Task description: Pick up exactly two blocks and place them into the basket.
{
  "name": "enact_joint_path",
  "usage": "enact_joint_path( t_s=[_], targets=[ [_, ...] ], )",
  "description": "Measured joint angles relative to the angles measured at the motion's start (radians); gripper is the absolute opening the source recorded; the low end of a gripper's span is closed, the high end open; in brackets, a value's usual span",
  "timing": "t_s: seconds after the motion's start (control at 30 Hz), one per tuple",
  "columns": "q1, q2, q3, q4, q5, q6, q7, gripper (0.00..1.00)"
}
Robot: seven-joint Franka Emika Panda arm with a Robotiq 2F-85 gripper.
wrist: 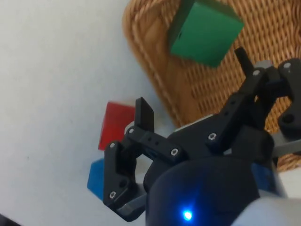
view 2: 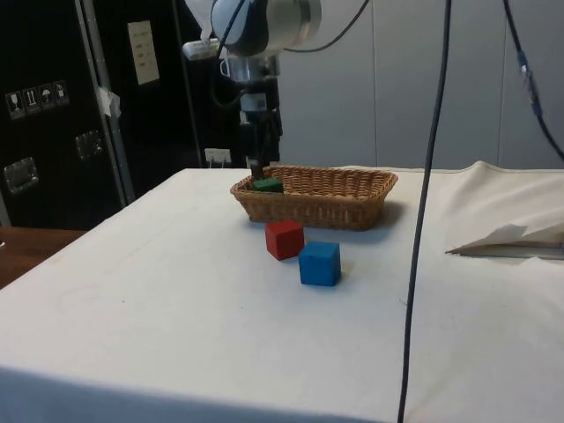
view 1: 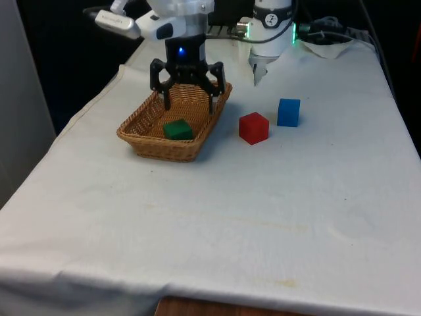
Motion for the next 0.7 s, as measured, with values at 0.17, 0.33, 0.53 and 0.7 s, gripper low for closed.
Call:
enact_joint_path(
  t_s=[0.17,0.33,0.53,0.7],
  targets=[
    [0.013,-0.082,0.002,-0.048,-0.059,-0.013,0.049,1.0],
    [0.018,-0.122,0.003,-0.071,-0.084,-0.022,0.071,1.0],
    [0.029,-0.217,0.008,-0.124,-0.137,-0.047,0.116,1.0],
    [0.032,-0.29,0.021,-0.168,-0.18,-0.059,0.153,1.0]
  ],
)
